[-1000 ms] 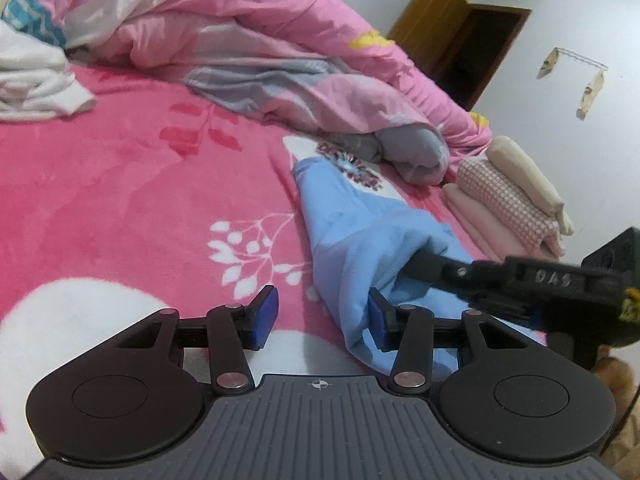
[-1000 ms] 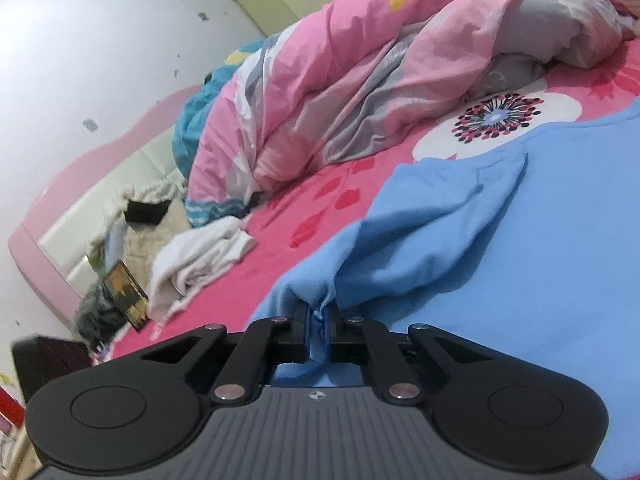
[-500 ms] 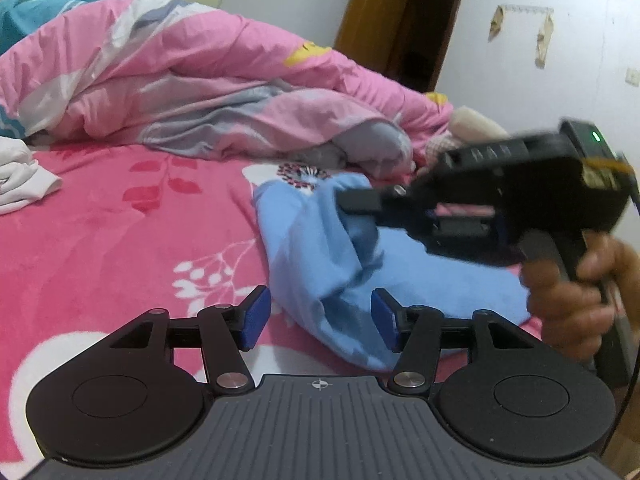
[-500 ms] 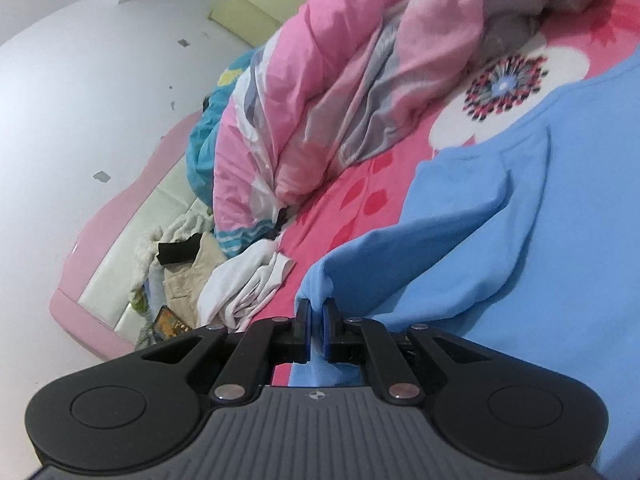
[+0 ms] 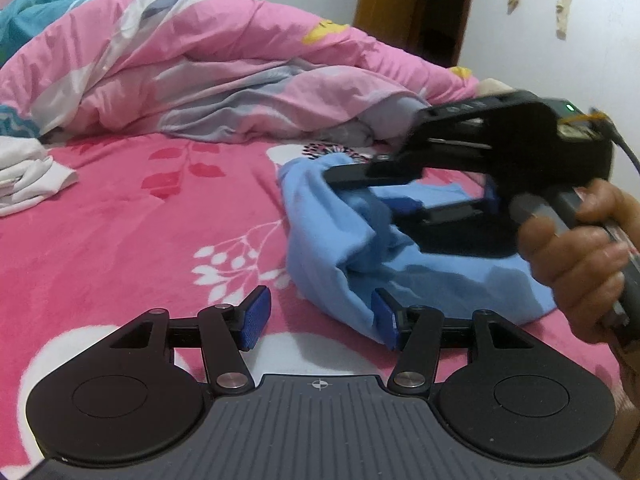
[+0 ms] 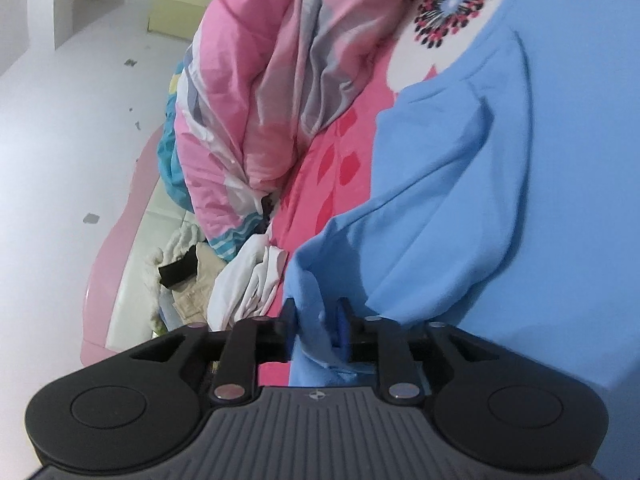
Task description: Fold clothes
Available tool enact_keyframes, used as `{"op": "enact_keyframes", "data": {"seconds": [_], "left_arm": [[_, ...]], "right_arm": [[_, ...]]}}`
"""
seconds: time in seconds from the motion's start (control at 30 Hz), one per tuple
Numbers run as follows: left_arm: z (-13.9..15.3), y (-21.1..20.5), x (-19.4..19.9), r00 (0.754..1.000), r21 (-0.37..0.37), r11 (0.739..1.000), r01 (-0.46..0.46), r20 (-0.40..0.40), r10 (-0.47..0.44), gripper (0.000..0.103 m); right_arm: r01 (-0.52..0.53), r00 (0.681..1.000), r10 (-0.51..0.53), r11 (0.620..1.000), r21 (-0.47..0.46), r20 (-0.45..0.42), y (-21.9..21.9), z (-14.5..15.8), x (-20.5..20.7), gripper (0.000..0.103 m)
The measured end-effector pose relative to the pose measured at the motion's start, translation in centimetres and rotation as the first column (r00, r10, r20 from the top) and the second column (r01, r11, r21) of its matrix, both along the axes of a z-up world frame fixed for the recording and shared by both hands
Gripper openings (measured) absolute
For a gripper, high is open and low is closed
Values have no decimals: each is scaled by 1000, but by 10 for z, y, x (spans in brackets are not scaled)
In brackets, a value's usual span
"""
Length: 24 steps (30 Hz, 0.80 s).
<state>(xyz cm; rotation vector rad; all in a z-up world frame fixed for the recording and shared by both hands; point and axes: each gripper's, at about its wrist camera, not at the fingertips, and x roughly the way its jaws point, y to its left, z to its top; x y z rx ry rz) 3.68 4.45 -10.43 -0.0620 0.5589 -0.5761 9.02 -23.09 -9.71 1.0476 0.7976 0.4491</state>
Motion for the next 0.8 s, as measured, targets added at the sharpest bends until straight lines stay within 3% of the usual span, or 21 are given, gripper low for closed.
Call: {"op": "enact_keyframes", "data": {"seconds": [0.07, 0.37, 0.8], "left_arm": [[1, 1, 2, 1000, -9, 1000, -16, -2, 16, 55], [12, -3, 3, 997, -8, 998, -64, 38, 65, 55], [19, -29, -5, 982, 130, 989, -75, 182, 50, 55]], "right_arm": [[13, 1000, -14, 1000, 20, 9, -6, 1, -4, 40], [36, 999, -37, 998, 58, 17, -22, -2, -19, 41], [49, 999, -49, 994, 93, 0, -36, -11, -51, 42]]}}
